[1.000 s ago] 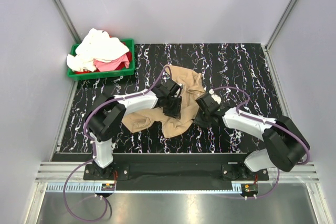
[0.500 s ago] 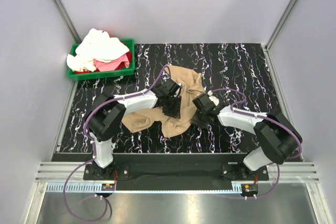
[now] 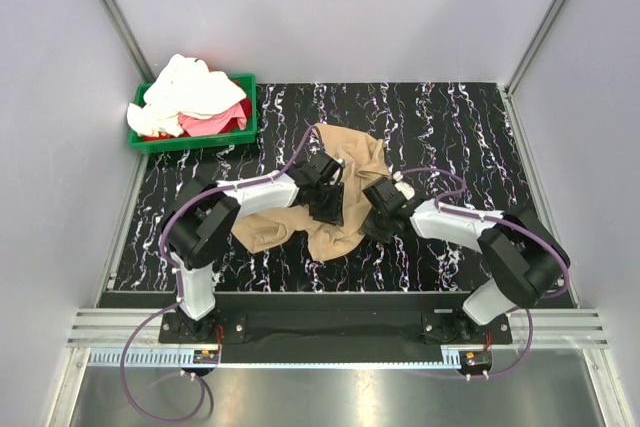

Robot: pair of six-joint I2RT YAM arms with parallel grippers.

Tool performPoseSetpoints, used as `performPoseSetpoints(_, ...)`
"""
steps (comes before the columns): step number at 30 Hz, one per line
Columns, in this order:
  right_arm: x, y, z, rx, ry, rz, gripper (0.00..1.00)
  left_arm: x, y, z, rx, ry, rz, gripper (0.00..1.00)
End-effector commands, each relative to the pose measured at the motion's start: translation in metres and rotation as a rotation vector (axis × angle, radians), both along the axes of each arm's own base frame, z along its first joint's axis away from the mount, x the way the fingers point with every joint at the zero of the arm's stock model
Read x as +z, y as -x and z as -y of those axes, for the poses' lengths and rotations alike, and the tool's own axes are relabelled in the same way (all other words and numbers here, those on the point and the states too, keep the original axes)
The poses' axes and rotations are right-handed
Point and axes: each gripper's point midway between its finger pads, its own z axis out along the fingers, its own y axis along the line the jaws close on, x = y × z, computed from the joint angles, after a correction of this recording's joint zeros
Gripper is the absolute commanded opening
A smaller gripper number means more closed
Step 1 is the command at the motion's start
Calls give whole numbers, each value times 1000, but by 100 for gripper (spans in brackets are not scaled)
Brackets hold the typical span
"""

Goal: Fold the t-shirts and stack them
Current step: Flatten the tshirt out

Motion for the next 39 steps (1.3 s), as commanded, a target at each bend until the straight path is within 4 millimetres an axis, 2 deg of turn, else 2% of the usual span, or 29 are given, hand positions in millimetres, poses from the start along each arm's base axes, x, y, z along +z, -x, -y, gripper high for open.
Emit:
performPoseSetpoints(1,-9,-3,3,-22,58,-9,29,5,-4,4,11,42,13,31)
performPoseSetpoints(6,-24,0,9,-8,118,-35,2,15,-3,-1,54,79,-19,33)
performPoseSetpoints(8,-25,0,11,-1,132,-34,0,35,-4,-3,66,128,-24,37)
performPoseSetpoints(9,-19,-3,14,-7,136,-8,0,47,-8,-4,70,142,-9,38)
performPoseSetpoints(10,-15,-1,20,-8,156,-9,0,64,-8,-13,71,136,8,39)
performPoseSetpoints(11,-4,-5,22,2,166,14,0,75,-11,-21,80,120,38,40)
performPoseSetpoints(12,17,-13,28,-18,177,74,0,96,-18,-24,84,125,82,41)
performPoseSetpoints(14,39,-13,51,-28,242,89,0,133,-22,-50,115,97,164,46)
performPoseSetpoints(15,68,-23,56,-51,232,157,0,150,-26,-58,126,101,199,47)
performPoseSetpoints(16,76,-21,74,-66,269,144,0,168,-26,-78,155,86,237,49)
performPoseSetpoints(17,99,-26,79,-86,252,195,0,177,-27,-89,176,79,257,50)
performPoseSetpoints(18,108,-27,86,-98,253,207,0,184,-27,-100,195,66,275,51)
performPoseSetpoints(19,113,-27,99,-113,267,205,0,189,-28,-123,238,27,305,51)
performPoseSetpoints(21,132,-28,111,-134,249,242,0,184,-27,-145,281,-20,312,52)
performPoseSetpoints(22,135,-26,118,-133,260,245,0,170,-24,-166,318,-54,283,52)
performPoseSetpoints(24,146,-27,135,-169,274,268,0,151,-17,-185,356,-75,238,51)
performPoseSetpoints(25,148,-26,142,-166,295,272,0,142,-19,-202,403,-96,224,51)
performPoseSetpoints(26,154,-27,151,-182,306,289,0,118,-9,-215,427,-139,178,50)
performPoseSetpoints(28,157,-27,158,-182,325,297,0,104,-5,-233,479,-165,160,51)
performPoseSetpoints(29,160,-28,161,-186,331,303,0,90,3,-238,489,-177,129,51)
performPoseSetpoints(32,162,-29,177,-216,383,304,0,70,12,-242,515,-183,80,51)
performPoseSetpoints(36,164,-31,189,-240,409,301,0,54,20,-248,544,-207,48,52)
performPoseSetpoints(39,163,-28,197,-262,420,287,0,53,21,-251,599,-194,38,52)
